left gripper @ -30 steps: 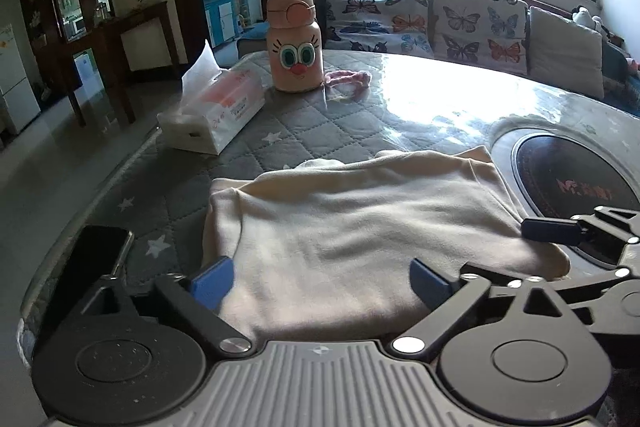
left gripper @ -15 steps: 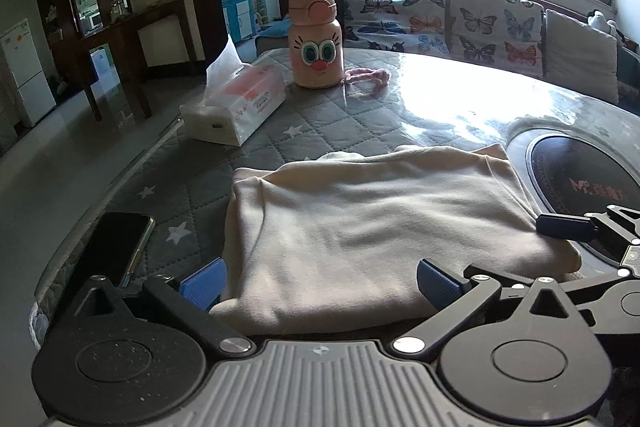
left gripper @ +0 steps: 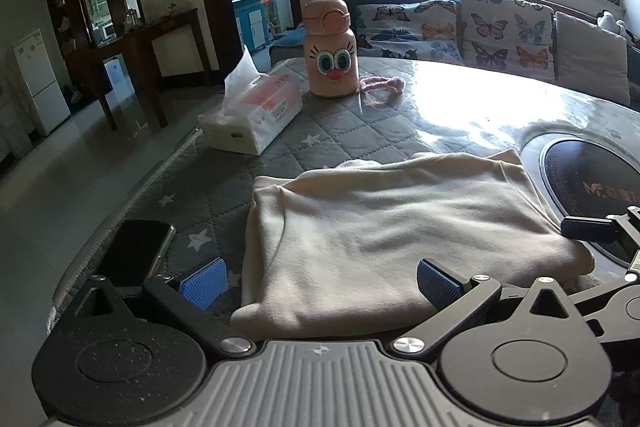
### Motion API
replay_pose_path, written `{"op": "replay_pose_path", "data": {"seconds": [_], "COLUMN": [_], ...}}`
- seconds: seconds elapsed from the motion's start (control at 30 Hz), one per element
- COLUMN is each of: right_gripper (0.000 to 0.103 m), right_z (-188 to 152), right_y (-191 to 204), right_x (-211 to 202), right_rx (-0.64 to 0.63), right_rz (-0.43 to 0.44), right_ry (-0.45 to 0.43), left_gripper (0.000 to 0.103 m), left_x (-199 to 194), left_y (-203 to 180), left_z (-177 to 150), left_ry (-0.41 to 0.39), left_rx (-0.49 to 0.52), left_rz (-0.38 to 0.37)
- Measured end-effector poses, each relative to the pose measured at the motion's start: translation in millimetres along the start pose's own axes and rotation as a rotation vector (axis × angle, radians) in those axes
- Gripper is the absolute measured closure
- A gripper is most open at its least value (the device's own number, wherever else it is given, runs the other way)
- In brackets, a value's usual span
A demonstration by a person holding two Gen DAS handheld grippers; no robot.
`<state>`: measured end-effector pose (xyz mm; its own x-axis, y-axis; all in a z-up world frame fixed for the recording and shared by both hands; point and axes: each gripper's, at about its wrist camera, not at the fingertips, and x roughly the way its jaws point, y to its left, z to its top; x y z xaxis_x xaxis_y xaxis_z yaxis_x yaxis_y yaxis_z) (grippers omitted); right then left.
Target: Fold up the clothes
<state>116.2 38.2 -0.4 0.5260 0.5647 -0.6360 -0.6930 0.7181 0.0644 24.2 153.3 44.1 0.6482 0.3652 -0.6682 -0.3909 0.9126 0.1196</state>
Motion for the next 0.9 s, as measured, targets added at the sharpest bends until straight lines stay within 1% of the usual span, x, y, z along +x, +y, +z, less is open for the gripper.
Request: {"op": "replay_pose_path", "data": {"seconds": [0.23, 0.37, 0.53, 0.67, 0.77, 0.9], "right_gripper": [0.000, 0.000, 0.000, 0.000, 0.000, 0.000], "right_z": [2.5, 5.0, 6.6, 5.1, 0.3, -2.3], "right_y": [-2.5, -4.1, -4.8, -12.5, -16.1, -17.1], "right_x": [-2.9, -7.9, -11.7, -6.2, 1.6, 1.6], "right_rx": [0.002, 0.013, 0.010, 0.033, 0.032, 0.023], "right_rz": [-0.027, -0.024, -0.034, -0.070, -0.089, -0.082], "right_ry": [-0.012, -0.031, -0.047, -0.037, 0.001, 0.011], "left_gripper": [0.000, 0.000, 0.000, 0.000, 0.000, 0.000], "left_x": [2.5, 5.7, 14.6, 25.4, 30.7, 31.5], "left_y": [3.2, 5.5, 8.9, 15.2, 17.4, 19.1], "left_z": [-0.3, -0.2, -4.7, -11.4, -15.4, -18.8], "left_ry": [0.001, 0.004, 0.027, 0.056, 0.066, 0.062], "left_rx": [-0.005, -0.010, -0.015, -0.023, -0.020, -0.014], "left_rz": [0.012, 0.020, 0.034, 0.055, 0.062, 0.057]}}
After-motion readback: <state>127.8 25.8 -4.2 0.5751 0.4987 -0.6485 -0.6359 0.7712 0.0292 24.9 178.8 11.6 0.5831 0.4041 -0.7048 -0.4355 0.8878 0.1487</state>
